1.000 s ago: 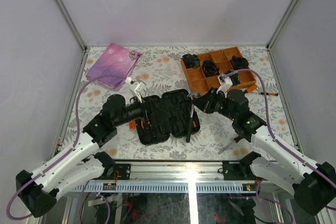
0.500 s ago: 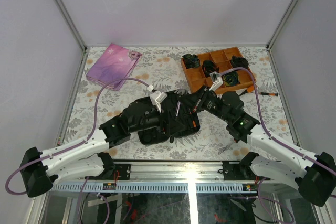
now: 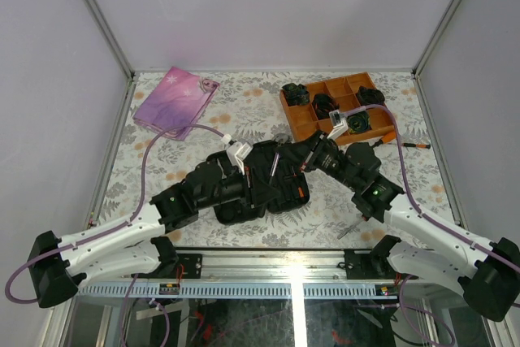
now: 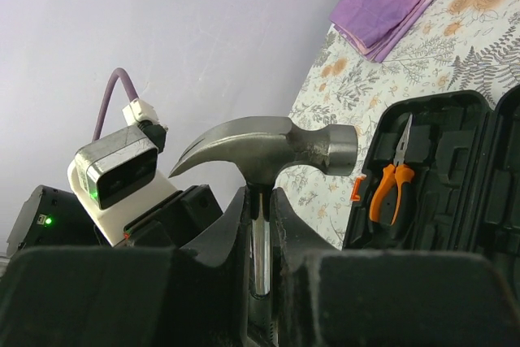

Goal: Sort the tools into containers
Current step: Pick up the hammer at the center of the board, then adjust the hammer.

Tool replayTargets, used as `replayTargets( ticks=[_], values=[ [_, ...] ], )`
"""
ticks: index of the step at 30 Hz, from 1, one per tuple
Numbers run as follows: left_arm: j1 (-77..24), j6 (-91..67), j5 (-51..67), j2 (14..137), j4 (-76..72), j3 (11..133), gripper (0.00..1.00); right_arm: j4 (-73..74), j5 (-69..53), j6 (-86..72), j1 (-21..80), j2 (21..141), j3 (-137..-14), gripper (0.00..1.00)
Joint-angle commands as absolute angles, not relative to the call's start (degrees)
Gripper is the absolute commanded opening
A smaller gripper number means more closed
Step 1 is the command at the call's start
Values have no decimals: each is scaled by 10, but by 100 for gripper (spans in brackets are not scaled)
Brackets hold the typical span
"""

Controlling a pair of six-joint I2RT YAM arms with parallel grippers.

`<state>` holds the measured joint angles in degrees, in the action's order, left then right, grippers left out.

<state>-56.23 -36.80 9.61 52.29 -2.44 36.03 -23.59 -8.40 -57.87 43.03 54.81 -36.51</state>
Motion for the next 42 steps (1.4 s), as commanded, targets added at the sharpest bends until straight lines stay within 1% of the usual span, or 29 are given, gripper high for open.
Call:
replayTargets(
  ticks=[1,3,6,8,9,12,18,24,29,33,38,42],
  values=[
    [-567,-370,68,512,-32,370,6,-290,-74,-583,437,536,-384,8],
    [-567,-371,53,507,-20,375,5,-279,-73,-574,439,532,-385,17],
    [-567,-370,26,496,4,384,5,-253,-61,-562,440,521,-384,36],
    [-567,-366,3,492,36,397,4,-233,-45,-554,442,511,-381,45],
    [-566,-364,-12,492,55,406,4,-223,-34,-550,444,506,-380,49],
    [-567,-355,-54,498,100,427,4,-196,13,-537,461,491,-380,54],
    [-567,-349,-98,507,130,438,3,-153,177,-499,558,496,-408,58],
    [-567,-352,-116,504,130,433,2,-192,252,-482,634,554,-429,60],
    [-567,-346,-119,499,128,429,1,-209,268,-497,646,603,-443,60],
    [-568,-342,-116,489,123,422,2,-191,270,-513,647,637,-465,59],
    [-567,-336,-103,485,115,416,2,-161,270,-525,646,683,-507,56],
    [-567,-336,-98,481,110,413,2,-128,280,-536,647,710,-533,49]
  ],
)
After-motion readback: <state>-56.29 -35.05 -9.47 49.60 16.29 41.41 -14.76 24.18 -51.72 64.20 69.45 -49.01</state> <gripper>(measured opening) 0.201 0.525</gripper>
